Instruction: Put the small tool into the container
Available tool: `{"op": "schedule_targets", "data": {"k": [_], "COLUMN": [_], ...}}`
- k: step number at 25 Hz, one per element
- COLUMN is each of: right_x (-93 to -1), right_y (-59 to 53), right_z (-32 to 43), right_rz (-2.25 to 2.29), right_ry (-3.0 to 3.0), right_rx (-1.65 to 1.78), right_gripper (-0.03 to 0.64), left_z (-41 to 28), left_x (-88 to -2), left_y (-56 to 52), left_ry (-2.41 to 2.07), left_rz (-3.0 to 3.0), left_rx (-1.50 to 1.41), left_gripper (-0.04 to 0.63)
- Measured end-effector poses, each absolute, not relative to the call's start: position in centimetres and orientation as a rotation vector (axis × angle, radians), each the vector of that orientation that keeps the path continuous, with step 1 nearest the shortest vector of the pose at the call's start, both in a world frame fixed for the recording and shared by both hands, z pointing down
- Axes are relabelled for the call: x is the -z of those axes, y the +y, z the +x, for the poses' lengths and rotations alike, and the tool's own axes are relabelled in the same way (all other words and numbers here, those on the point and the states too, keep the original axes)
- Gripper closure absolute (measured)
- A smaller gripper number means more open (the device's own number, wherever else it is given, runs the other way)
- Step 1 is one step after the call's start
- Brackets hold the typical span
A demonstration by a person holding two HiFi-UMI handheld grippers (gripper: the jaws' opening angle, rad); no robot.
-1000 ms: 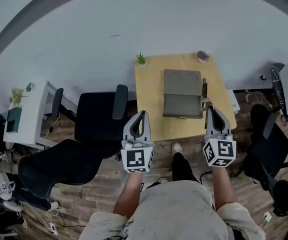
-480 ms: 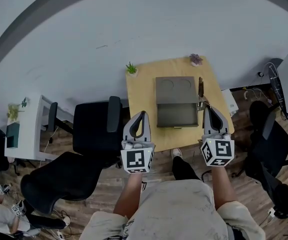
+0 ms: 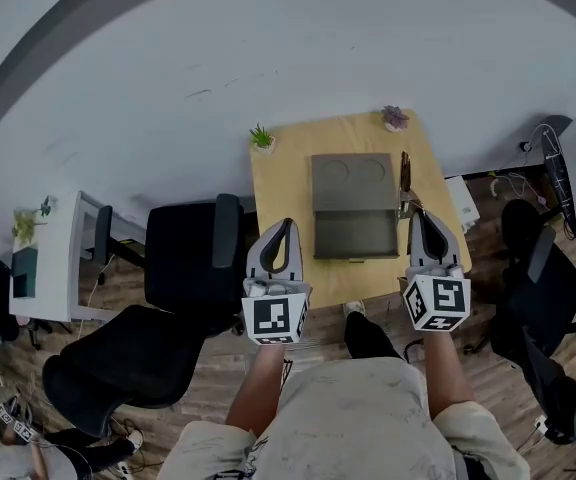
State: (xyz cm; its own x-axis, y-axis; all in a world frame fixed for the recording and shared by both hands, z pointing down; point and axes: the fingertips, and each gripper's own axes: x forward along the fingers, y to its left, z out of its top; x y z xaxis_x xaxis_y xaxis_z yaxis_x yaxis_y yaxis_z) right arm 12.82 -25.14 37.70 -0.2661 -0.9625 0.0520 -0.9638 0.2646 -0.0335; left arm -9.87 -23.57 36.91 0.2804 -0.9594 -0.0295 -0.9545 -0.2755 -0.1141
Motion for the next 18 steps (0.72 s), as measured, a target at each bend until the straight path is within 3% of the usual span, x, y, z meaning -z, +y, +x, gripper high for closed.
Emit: {"op": "schedule_targets", "data": {"k": [18], "right_x": [-40.5], "right_y": [-27.3], "right_z": [10.6], "right_rz": [1.792], "right_ry": [-2.444], "right_rx": [-0.097], "right_gripper": [0.597], "left_z": [-11.3], "left_x": [-39.4], "left_y": [-25.1], "left_ry": [1.868], "left_rz": [-2.445], "left_rx": [0.094], "left_gripper": [0.591]}}
